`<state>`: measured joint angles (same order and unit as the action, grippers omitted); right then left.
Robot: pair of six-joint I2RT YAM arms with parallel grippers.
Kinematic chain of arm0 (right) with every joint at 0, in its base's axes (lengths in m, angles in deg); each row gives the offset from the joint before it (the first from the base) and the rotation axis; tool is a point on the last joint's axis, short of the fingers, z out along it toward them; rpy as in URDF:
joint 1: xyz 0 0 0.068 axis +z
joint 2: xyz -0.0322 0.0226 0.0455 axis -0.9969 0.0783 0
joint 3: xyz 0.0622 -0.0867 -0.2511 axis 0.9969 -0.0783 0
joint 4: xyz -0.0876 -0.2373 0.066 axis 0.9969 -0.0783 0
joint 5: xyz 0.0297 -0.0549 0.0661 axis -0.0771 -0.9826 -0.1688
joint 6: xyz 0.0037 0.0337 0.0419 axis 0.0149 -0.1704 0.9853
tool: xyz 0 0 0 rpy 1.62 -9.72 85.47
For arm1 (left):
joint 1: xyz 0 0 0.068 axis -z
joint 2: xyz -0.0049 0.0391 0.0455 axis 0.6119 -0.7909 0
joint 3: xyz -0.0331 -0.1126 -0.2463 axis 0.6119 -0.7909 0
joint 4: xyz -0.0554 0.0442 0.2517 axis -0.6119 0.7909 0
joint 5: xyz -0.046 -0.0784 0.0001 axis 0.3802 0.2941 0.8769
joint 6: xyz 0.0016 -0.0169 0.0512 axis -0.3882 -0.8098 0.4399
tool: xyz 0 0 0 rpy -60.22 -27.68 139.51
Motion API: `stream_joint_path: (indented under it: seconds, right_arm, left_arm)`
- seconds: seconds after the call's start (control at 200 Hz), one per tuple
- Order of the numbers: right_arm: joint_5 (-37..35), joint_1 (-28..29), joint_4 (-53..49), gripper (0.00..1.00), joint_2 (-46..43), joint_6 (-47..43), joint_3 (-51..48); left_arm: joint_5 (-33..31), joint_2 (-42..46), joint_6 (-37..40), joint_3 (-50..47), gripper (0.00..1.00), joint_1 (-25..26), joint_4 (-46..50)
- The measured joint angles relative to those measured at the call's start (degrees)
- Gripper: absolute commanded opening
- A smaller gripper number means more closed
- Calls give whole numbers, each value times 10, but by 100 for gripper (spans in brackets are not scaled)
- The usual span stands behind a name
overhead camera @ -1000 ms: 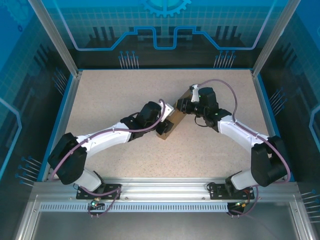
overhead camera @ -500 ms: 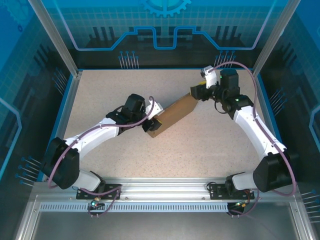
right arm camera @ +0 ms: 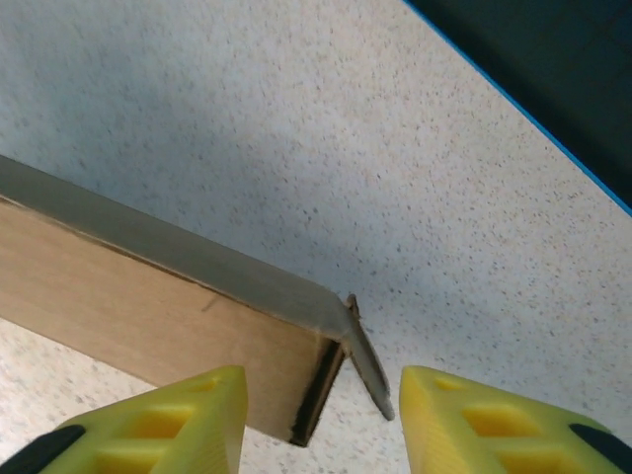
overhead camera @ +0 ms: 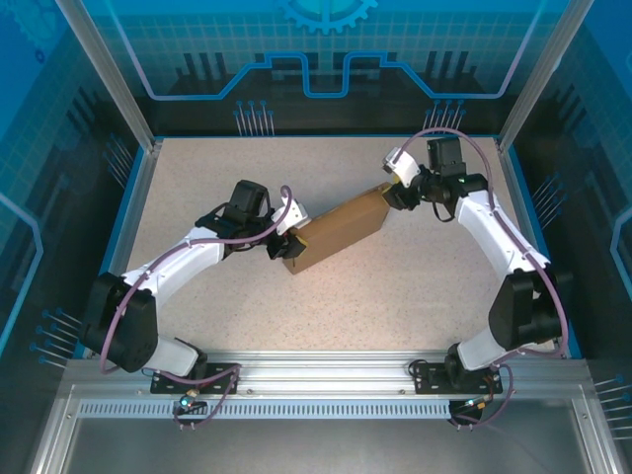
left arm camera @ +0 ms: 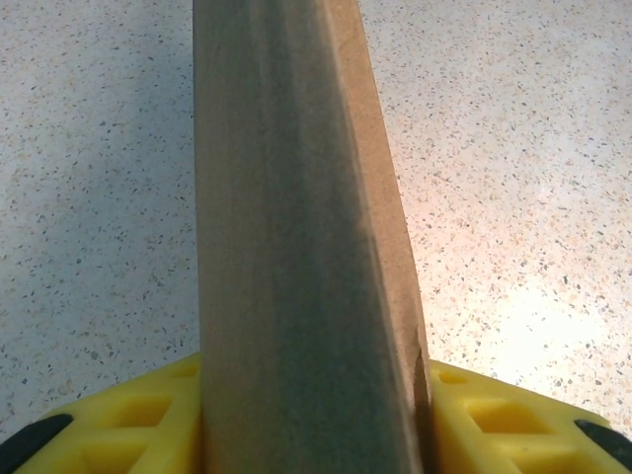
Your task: Fold the paper box
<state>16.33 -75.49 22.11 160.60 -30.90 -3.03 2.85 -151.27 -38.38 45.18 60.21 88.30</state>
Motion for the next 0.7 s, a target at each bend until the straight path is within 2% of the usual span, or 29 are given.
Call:
stream_joint_path:
  seconds: [0.12, 0.32, 0.485, 0.7]
  right_arm:
    - [-22, 4, -19, 26, 20, -19, 23]
    - [-45, 18, -46, 10, 43, -25, 43]
    - [-76, 32, -84, 6, 50, 13, 74]
    - [-126, 54, -132, 5, 58, 93, 114]
  left_arm:
    - [3, 0, 1, 0, 42, 0, 2]
    - [3, 0, 1, 0, 42, 0, 2]
    - [2, 0, 0, 0, 42, 0, 1]
    - [3, 0, 1, 0, 42, 0, -3]
